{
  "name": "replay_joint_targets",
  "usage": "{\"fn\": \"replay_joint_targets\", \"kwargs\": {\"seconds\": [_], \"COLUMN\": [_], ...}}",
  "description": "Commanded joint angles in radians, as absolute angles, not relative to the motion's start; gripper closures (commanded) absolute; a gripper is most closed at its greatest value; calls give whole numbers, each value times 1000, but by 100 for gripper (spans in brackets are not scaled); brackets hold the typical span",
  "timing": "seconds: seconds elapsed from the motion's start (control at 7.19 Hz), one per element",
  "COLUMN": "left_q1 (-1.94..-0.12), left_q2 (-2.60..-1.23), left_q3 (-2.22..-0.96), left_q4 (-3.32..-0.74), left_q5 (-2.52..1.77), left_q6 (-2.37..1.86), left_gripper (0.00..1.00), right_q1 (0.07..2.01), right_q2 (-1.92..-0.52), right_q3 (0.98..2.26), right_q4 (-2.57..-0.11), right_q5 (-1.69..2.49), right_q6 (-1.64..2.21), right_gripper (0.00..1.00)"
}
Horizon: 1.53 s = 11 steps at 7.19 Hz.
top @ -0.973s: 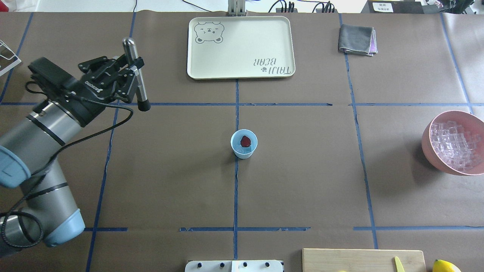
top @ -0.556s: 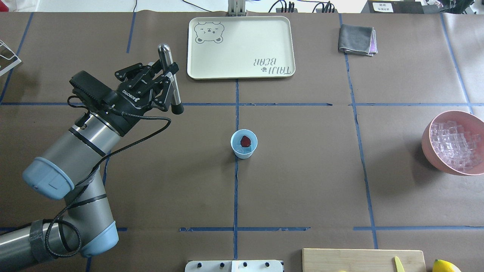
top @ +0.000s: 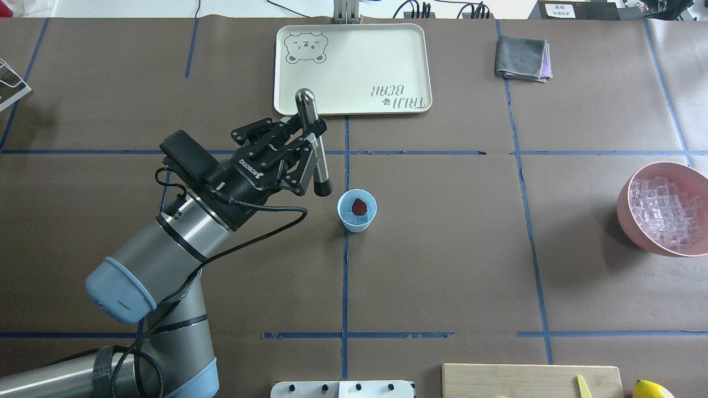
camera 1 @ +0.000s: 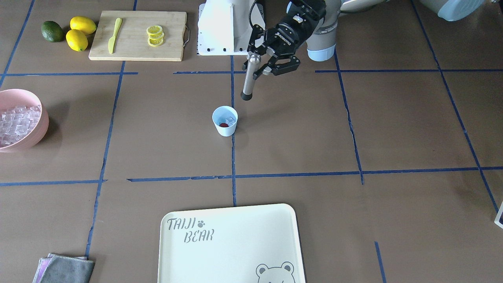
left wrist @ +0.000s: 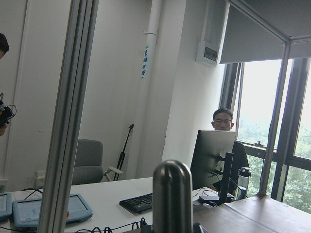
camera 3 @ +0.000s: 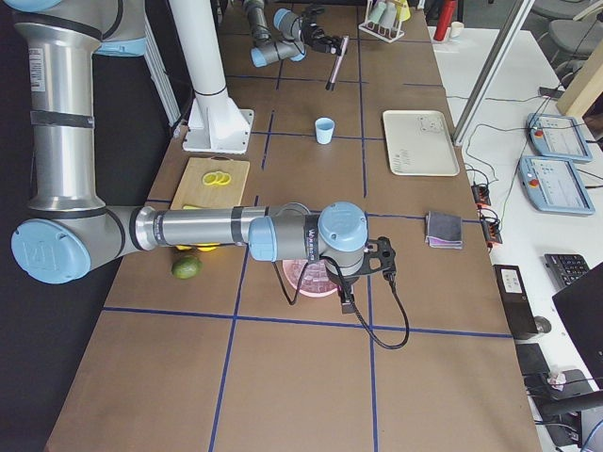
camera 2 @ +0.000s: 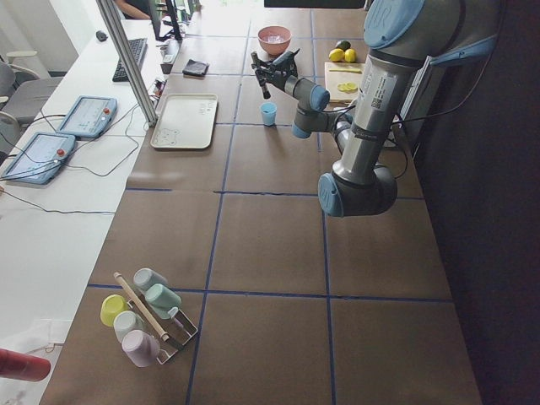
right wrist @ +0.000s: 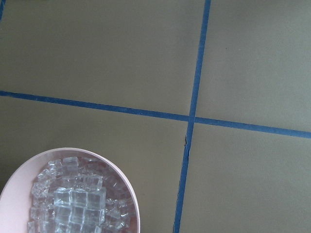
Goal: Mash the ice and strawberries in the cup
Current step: 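Carry the upright muddler with the left gripper over the cup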
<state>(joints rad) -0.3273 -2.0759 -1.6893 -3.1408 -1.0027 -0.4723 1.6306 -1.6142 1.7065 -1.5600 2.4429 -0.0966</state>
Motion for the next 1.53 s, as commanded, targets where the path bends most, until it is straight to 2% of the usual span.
{"fn": "replay_joint_targets", "kwargs": {"seconds": [0.0, 0.42, 1.39], "left_q1": [-307, -313, -322], "left_q2": [-2106, -2178, -2246], "left_q3": [-1642, -1482, -1326], "left_q4": [-3143, -3230, -3288], "left_q5": [-1005, -977, -966], "left_q6": [-466, -465, -471], "left_gripper": [100, 100, 100], "right_q1": [1631, 1631, 1632], "right_q2": [-1617, -1618, -1623], "right_q3": [1706, 1706, 1704], "right_q4": [-1560, -1559, -1559], "right_q5": [2444, 2442, 2442], "right_q6": [-97, -98, -100], "right_gripper": [1, 1, 1]}}
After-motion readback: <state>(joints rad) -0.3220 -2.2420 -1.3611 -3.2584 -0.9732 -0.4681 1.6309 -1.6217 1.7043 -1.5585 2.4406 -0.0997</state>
